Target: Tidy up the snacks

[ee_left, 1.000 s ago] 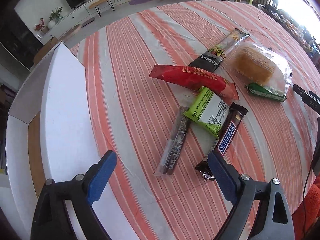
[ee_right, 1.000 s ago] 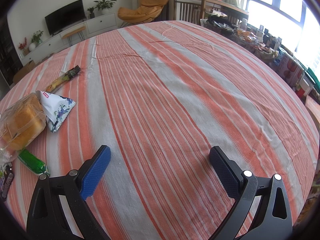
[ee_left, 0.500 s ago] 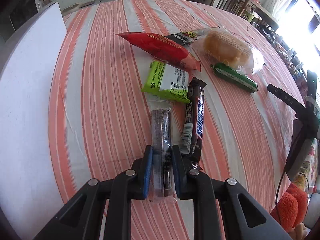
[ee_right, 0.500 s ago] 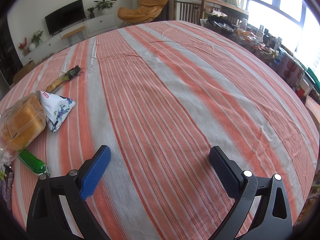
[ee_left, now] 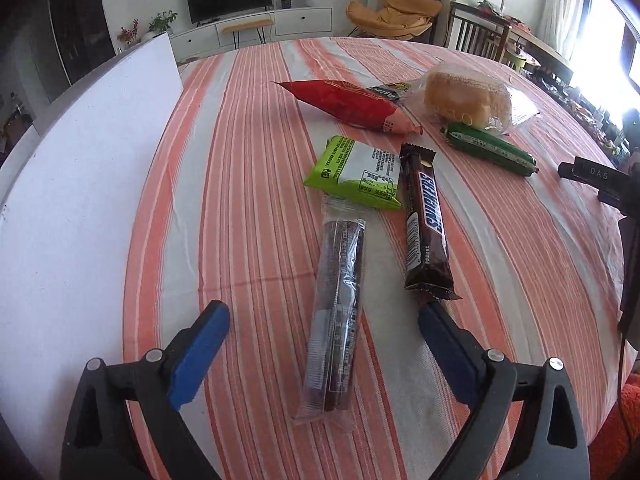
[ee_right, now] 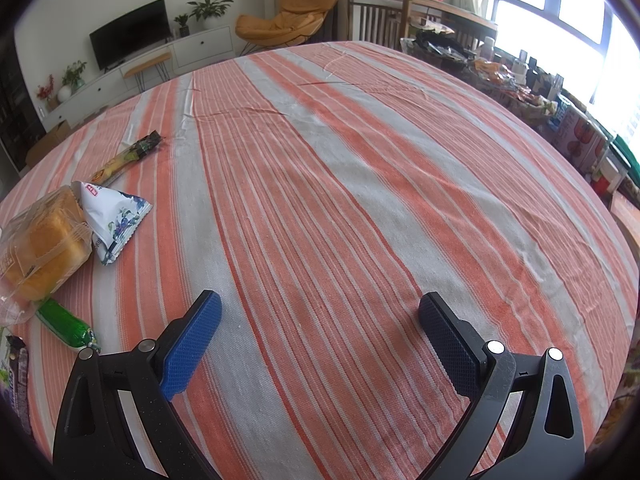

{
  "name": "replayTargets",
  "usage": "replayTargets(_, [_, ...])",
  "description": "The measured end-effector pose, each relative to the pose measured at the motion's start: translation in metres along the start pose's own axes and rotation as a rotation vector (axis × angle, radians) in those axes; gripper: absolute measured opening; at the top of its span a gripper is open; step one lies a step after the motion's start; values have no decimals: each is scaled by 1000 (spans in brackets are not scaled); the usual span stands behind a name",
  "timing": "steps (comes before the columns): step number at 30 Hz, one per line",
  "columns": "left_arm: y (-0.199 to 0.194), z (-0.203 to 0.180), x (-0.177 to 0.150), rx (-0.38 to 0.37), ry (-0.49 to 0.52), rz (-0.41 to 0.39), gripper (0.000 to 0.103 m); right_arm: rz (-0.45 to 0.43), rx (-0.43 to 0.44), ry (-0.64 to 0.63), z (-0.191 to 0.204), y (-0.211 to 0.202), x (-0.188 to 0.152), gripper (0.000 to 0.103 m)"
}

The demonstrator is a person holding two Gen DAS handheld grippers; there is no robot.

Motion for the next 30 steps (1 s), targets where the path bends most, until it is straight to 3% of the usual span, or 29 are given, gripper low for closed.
replayTargets(4, [-1, 6, -3, 5, -2, -25, 103, 0, 0, 0, 0, 0, 0, 101])
replayTargets(30, [-3, 5, -3, 14, -11, -45, 103, 0, 0, 0, 0, 0, 0, 101])
Point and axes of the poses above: each gripper's, at about its wrist camera, not at the fingertips, and y roughly the way its jaws point, z to its left, x to its top, the point moved 8 cm from there along y, roughly the way its jaws point, and after that the axes turned 3 degrees about y, right-handed, at the moved point
